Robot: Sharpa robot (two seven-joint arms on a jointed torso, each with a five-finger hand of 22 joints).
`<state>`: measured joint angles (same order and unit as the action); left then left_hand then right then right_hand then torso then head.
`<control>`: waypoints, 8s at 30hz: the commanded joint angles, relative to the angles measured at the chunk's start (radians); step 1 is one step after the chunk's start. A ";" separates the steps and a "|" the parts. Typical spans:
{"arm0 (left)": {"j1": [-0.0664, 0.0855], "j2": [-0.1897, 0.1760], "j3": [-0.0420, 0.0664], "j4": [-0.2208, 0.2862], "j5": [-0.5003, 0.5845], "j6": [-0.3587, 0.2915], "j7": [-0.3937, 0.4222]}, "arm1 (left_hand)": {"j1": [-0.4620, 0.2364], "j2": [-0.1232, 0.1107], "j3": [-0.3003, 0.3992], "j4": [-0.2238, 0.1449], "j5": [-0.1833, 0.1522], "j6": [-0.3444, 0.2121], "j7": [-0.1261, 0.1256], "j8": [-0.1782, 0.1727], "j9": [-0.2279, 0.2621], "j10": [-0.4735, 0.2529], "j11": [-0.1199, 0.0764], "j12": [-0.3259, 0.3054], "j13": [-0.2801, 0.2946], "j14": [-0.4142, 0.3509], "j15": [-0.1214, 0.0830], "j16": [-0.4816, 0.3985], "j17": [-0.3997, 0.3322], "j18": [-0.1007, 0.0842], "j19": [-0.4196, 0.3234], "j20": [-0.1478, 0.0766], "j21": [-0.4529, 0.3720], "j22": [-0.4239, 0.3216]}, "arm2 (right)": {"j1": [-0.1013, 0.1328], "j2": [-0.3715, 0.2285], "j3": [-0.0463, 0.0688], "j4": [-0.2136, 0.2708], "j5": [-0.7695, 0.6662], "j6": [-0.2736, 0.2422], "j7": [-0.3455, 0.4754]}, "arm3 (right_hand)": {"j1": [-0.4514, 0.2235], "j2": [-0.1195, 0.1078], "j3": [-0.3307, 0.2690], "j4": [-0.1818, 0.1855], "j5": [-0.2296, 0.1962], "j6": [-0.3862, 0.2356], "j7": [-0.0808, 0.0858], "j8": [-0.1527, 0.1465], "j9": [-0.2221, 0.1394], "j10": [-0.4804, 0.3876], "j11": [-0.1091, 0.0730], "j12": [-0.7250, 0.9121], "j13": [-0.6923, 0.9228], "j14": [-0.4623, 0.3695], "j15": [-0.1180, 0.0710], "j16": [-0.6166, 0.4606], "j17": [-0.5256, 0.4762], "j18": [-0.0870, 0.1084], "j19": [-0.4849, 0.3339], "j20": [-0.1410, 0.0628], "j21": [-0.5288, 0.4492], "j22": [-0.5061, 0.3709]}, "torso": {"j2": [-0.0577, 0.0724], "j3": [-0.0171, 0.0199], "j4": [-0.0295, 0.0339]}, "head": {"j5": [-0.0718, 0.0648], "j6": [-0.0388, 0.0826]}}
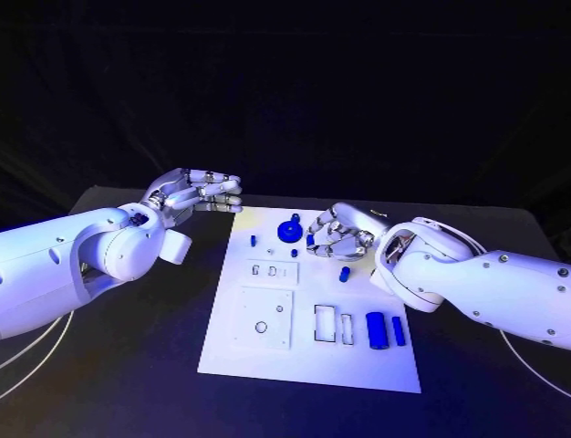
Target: Assemble the parts on the task board
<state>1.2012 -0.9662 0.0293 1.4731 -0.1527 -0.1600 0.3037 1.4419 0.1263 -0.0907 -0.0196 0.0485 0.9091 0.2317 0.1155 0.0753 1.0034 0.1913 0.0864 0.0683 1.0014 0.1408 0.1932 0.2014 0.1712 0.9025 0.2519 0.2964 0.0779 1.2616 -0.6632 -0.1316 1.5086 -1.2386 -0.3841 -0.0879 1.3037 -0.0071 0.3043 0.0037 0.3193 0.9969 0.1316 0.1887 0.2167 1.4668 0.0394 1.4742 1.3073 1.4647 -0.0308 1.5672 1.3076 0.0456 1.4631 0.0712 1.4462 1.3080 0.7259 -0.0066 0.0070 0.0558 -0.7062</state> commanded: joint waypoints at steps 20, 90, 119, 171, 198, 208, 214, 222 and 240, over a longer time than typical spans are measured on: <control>0.001 0.010 0.000 0.031 0.002 0.030 -0.001 | -0.006 0.001 0.000 -0.006 0.001 -0.010 0.022 -0.006 -0.001 -0.002 0.002 -0.006 0.000 0.007 0.003 -0.006 -0.002 0.014 0.009 -0.001 -0.006 -0.002 | -0.049 0.114 -0.010 -0.049 -0.250 0.071 -0.145 | -0.022 -0.005 0.001 0.009 -0.010 -0.002 0.000 -0.004 0.010 0.008 0.008 0.005 0.163 0.106 0.004 0.004 0.263 -0.011 0.053 0.002 0.002 0.124 | 0.002 0.0018 -0.0016 | 0.004 -0.009; 0.001 0.011 0.000 0.027 0.002 0.040 -0.016 | -0.008 0.002 0.000 -0.006 0.001 -0.011 0.022 -0.007 -0.002 -0.004 0.003 -0.007 0.000 0.008 0.004 -0.011 -0.004 0.014 0.011 -0.001 -0.009 -0.004 | -0.109 0.203 -0.009 -0.127 -0.298 0.019 -0.142 | -0.025 -0.024 0.001 0.001 -0.022 -0.005 0.000 -0.009 0.007 0.009 0.009 0.006 0.164 0.106 0.005 0.004 0.263 -0.013 0.056 0.004 0.008 0.131 | 0.001 0.0020 -0.0027 | 0.010 -0.019; 0.001 0.009 0.000 0.028 0.001 0.042 -0.023 | -0.009 0.003 0.000 -0.006 0.001 -0.011 0.022 -0.007 -0.002 -0.005 0.003 -0.007 0.000 0.009 0.004 -0.013 -0.005 0.014 0.011 -0.001 -0.010 -0.004 | -0.109 0.201 -0.009 -0.126 -0.305 0.005 -0.149 | -0.048 -0.056 -0.007 0.002 -0.036 -0.049 0.022 -0.047 -0.010 -0.014 0.027 -0.015 0.143 0.106 0.019 0.004 0.263 -0.011 0.052 0.015 0.001 0.125 | 0.000 0.0011 -0.0014 | 0.012 -0.021; 0.058 0.106 -0.001 -0.042 -0.720 0.298 -0.737 | -0.185 0.013 -0.179 0.265 -0.003 0.162 -0.143 0.133 0.148 0.332 -0.185 0.636 0.552 0.542 -0.198 1.294 1.256 -0.081 0.517 -0.223 0.939 0.921 | 0.032 -0.202 0.008 0.147 0.448 -0.100 0.241 | -0.024 -0.040 -0.216 0.096 -0.155 -0.059 0.020 -0.032 -0.009 -0.171 0.028 -0.161 -0.015 0.059 0.021 -0.133 0.131 0.055 -0.074 0.021 -0.312 -0.158 | -0.042 0.0081 -0.0103 | 0.022 -0.028; 0.151 0.368 -0.056 -0.172 -0.947 0.412 -0.933 | -0.247 0.036 -0.266 0.310 0.000 0.045 -0.154 0.323 0.399 0.269 -0.189 1.017 0.949 0.569 -0.204 1.378 1.369 -0.112 0.562 -0.225 1.118 1.177 | 0.044 -0.269 0.010 0.138 0.458 -0.129 0.190 | -0.026 -0.039 -0.248 0.101 -0.096 -0.077 0.021 -0.026 -0.008 -0.187 0.029 -0.177 -0.034 0.057 0.020 -0.148 0.120 0.059 -0.071 0.019 -0.347 -0.184 | -0.045 0.0108 -0.0130 | 0.023 -0.052; 0.147 0.427 -0.067 -0.234 -0.969 0.459 -0.942 | -0.253 0.036 -0.270 0.308 0.000 0.040 -0.156 0.339 0.418 0.268 -0.190 1.023 0.956 0.569 -0.204 1.378 1.369 -0.114 0.566 -0.225 1.124 1.190 | 0.045 -0.267 0.010 0.131 0.455 -0.130 0.188 | -0.024 -0.041 -0.262 0.102 -0.048 -0.090 0.024 -0.024 -0.008 -0.209 0.032 -0.195 -0.055 0.050 0.023 -0.169 0.104 0.065 -0.081 0.021 -0.386 -0.216 | -0.044 0.0107 -0.0130 | 0.031 -0.065; 0.143 0.444 -0.069 -0.246 -0.971 0.485 -0.944 | -0.254 0.037 -0.268 0.308 0.000 0.038 -0.157 0.343 0.423 0.267 -0.190 1.024 0.957 0.569 -0.204 1.378 1.369 -0.115 0.567 -0.226 1.126 1.193 | 0.045 -0.266 0.010 0.128 0.455 -0.129 0.187 | -0.017 -0.038 -0.267 0.101 -0.013 -0.096 0.025 -0.021 -0.007 -0.215 0.033 -0.200 -0.061 0.048 0.023 -0.176 0.101 0.067 -0.082 0.021 -0.402 -0.227 | -0.045 0.0107 -0.0127 | 0.033 -0.070; 0.137 0.455 -0.070 -0.261 -0.984 0.537 -0.957 | -0.261 0.023 -0.184 0.310 0.001 0.014 -0.160 0.381 0.475 0.260 -0.193 1.030 0.964 0.569 -0.207 1.378 1.369 -0.116 0.567 -0.228 1.129 1.200 | 0.045 -0.267 0.010 0.123 0.455 -0.129 0.185 | -0.009 -0.037 -0.267 0.101 0.065 -0.100 0.025 -0.016 -0.005 -0.219 0.032 -0.204 -0.066 0.048 0.023 -0.180 0.099 0.067 -0.079 0.021 -0.411 -0.231 | -0.046 0.0103 -0.0104 | 0.034 -0.075; 0.102 0.472 -0.070 -0.279 -0.970 0.553 -0.959 | -0.290 -0.004 -0.129 0.311 0.000 -0.002 -0.161 0.401 0.509 0.257 -0.193 1.031 0.965 0.569 -0.207 1.378 1.369 -0.117 0.569 -0.228 1.132 1.209 | 0.045 -0.258 0.010 0.115 0.454 -0.128 0.182 | -0.009 -0.037 -0.266 0.101 0.074 -0.100 0.025 -0.014 -0.005 -0.220 0.032 -0.204 -0.067 0.047 0.023 -0.182 0.097 0.068 -0.080 0.021 -0.416 -0.235 | -0.045 0.0127 -0.0136 | 0.040 -0.078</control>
<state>1.3036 -0.4975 -0.0410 1.1934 -1.1272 0.3653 -0.6546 1.1545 0.1286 -0.2237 0.2910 0.0485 0.9125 0.0709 0.5095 0.5832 1.2642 0.0022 1.1152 1.0321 1.4657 -0.0666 1.5684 1.3075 0.0694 1.4582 0.0250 1.4239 1.2856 1.3060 -0.9224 -0.1224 1.6251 -0.7768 -0.5084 0.1002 1.2882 -0.0434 0.0429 0.1021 0.3893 0.9052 0.1555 0.1698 0.2101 1.2543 0.0699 1.2738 1.2417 1.4682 -0.0057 1.3907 1.3076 0.0998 1.3862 0.0908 1.0338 1.0739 0.6810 0.0047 -0.0062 0.0942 -0.7833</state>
